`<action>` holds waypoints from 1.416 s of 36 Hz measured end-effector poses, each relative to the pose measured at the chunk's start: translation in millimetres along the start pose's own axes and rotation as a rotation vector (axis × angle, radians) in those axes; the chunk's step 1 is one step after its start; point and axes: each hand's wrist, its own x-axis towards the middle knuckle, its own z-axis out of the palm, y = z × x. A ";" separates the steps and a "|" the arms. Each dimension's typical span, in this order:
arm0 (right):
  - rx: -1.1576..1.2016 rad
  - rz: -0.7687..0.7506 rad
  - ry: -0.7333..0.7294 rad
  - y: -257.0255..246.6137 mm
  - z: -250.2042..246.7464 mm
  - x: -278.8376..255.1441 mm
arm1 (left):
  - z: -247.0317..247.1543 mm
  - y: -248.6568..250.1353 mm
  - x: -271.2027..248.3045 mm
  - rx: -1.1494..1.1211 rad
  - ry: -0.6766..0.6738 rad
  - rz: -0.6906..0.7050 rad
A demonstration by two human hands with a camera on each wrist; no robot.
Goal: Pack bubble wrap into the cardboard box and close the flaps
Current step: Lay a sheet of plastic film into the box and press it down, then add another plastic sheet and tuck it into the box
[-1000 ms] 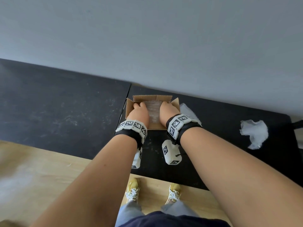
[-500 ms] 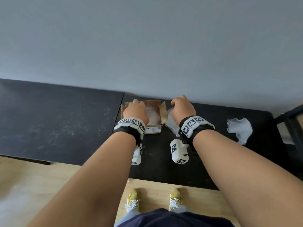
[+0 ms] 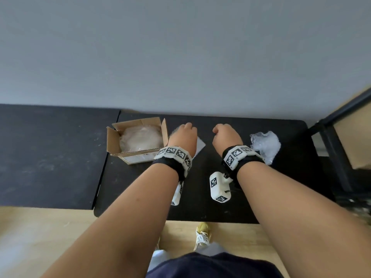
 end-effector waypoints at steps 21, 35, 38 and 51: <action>-0.001 -0.114 -0.264 17.8 51.9 40.8 | 98.7 0.3 -7.8 -0.071 -0.189 -0.277; 0.146 -0.003 -0.353 21.4 54.0 38.1 | 85.2 2.0 -9.3 -0.424 -0.022 -0.479; 0.246 0.036 -0.363 25.0 47.3 36.7 | 73.2 7.0 -3.7 -0.550 -0.048 -0.609; 0.648 -0.006 -0.299 42.6 14.3 19.6 | 42.6 22.0 0.4 -0.943 0.042 -0.747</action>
